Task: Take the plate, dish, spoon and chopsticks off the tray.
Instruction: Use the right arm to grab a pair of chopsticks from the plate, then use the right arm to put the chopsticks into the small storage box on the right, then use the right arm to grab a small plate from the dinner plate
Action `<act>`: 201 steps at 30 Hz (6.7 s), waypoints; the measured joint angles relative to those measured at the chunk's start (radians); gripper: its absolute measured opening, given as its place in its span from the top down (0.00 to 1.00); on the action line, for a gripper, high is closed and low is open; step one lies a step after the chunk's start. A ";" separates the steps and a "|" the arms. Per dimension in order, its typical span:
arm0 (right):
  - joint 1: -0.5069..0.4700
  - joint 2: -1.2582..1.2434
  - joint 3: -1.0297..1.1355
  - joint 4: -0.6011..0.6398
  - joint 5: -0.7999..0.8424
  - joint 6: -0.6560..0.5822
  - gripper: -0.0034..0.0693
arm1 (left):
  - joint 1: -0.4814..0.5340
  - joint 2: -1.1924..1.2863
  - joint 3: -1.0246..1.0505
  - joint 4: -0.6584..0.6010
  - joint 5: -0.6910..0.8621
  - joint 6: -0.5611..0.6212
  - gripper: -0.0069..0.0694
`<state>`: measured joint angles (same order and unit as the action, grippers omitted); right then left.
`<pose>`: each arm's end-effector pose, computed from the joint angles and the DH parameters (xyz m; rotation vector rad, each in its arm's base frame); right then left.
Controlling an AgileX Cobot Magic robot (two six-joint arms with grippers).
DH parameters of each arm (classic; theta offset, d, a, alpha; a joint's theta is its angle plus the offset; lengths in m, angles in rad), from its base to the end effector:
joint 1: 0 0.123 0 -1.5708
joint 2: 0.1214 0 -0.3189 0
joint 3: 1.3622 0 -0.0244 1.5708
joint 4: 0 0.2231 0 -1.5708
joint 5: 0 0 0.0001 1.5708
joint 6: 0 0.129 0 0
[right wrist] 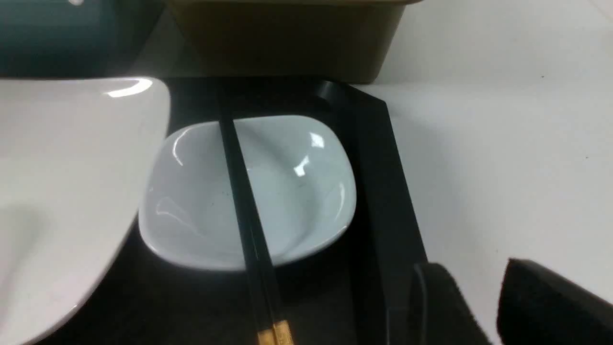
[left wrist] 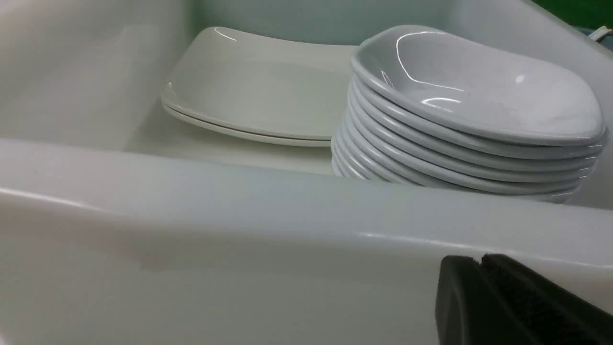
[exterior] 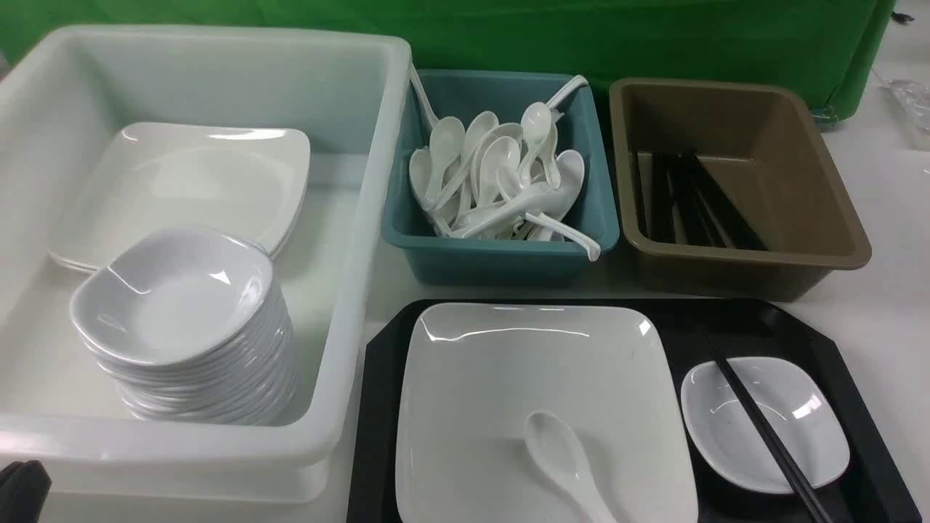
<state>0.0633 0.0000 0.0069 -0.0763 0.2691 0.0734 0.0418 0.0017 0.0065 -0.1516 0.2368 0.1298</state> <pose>0.0307 -0.0007 0.1796 -0.0411 1.7584 0.0281 0.0315 -0.0033 0.1841 -0.0251 1.7257 -0.0127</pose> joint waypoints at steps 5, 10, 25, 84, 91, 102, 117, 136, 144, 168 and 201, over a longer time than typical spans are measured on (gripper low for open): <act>0.000 0.000 0.000 0.000 0.000 0.000 0.62 | 0.000 0.000 0.000 0.000 0.000 0.000 0.89; 0.000 0.000 0.000 0.000 0.000 0.000 0.62 | 0.000 0.000 0.000 0.000 0.000 0.000 0.89; 0.000 0.000 0.000 0.000 0.000 0.000 0.62 | 0.000 0.000 0.000 -0.069 -0.060 -0.013 0.89; 0.174 0.696 -0.591 0.194 0.358 -0.122 0.70 | -0.460 0.792 -0.648 -0.556 0.283 0.667 0.89; 0.235 1.089 -0.754 0.194 0.462 -0.249 0.62 | -0.460 0.787 -0.648 -0.556 0.333 0.705 0.89; 0.205 1.519 -0.862 0.194 0.375 -0.278 0.45 | -0.460 0.712 -0.648 -0.529 0.338 0.716 0.89; 0.180 1.695 -0.921 0.194 0.332 -0.309 0.55 | -0.460 0.704 -0.648 -0.525 0.332 0.725 0.89; 0.202 1.533 -1.220 0.208 0.396 -0.313 0.79 | -0.460 0.660 -0.647 -0.599 0.280 0.841 0.89; 0.079 1.875 -1.649 0.201 0.092 -0.133 0.78 | -0.460 0.634 -0.647 -0.608 0.258 0.863 0.89; 0.254 1.657 -1.586 0.030 0.858 -0.297 0.69 | -0.460 0.634 -0.647 -0.564 0.275 0.864 0.89; 0.363 1.717 -0.930 -0.094 0.302 -0.453 0.62 | -0.460 0.634 -0.647 -0.574 0.308 0.855 0.89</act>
<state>0.4265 1.7168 -0.9235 -0.1703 0.5708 -0.3794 -0.4183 0.6357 -0.6409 -0.7258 0.5452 0.9851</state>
